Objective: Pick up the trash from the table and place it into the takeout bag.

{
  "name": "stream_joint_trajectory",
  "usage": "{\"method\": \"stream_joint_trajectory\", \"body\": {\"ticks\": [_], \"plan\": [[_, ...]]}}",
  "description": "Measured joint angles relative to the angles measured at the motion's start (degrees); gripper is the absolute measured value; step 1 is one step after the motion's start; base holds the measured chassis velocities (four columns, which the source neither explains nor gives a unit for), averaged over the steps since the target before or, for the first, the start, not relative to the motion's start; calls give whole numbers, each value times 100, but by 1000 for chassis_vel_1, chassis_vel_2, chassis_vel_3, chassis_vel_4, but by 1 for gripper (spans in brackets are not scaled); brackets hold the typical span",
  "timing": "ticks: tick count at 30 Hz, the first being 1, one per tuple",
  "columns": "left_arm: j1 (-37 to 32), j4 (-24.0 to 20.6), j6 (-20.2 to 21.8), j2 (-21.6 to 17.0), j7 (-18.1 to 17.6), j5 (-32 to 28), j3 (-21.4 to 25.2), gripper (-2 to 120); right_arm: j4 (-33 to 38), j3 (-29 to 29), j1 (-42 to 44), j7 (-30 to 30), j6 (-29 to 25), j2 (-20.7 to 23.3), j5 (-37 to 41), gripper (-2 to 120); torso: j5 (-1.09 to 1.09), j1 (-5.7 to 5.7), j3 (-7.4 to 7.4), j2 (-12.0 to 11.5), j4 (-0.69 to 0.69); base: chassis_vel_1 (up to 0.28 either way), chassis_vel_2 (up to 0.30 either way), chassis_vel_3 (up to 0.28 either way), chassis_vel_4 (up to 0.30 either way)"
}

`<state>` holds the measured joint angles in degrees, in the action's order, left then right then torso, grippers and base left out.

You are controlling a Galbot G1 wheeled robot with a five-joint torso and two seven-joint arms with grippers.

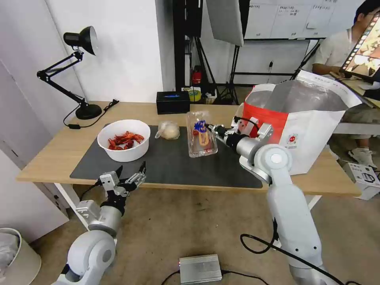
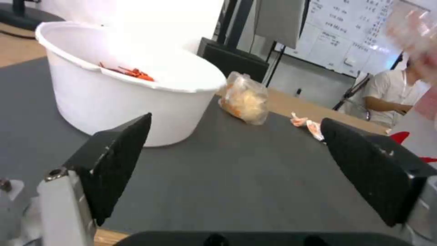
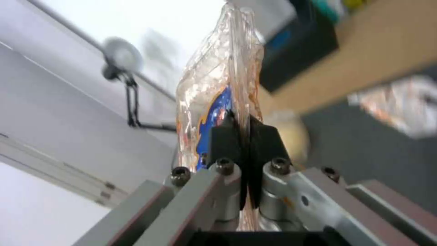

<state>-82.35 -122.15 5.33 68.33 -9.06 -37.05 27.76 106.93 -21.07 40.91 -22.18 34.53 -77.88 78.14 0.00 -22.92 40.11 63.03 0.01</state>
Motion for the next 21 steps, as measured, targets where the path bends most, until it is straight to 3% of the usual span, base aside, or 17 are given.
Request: {"method": "stream_joint_trajectory", "body": {"ticks": [10, 18, 21], "plan": [[20, 159, -85, 48, 57, 167, 19, 100, 346, -393, -213, 391, -807, 249, -516, 0, 0, 0, 0, 0, -1, 0, 0, 0, 0], [0, 169, -96, 133, 58, 177, -11, 100, 483, -673, -333, 182, -1161, 429, -649, 0, 0, 0, 0, 0, -1, 0, 0, 0, 0], [15, 185, -108, 154, 43, 178, -42, 100, 438, -830, -314, 135, -1524, 499, -1310, 0, 1, 0, 0, 0, -1, 0, 0, 0, 0]]}}
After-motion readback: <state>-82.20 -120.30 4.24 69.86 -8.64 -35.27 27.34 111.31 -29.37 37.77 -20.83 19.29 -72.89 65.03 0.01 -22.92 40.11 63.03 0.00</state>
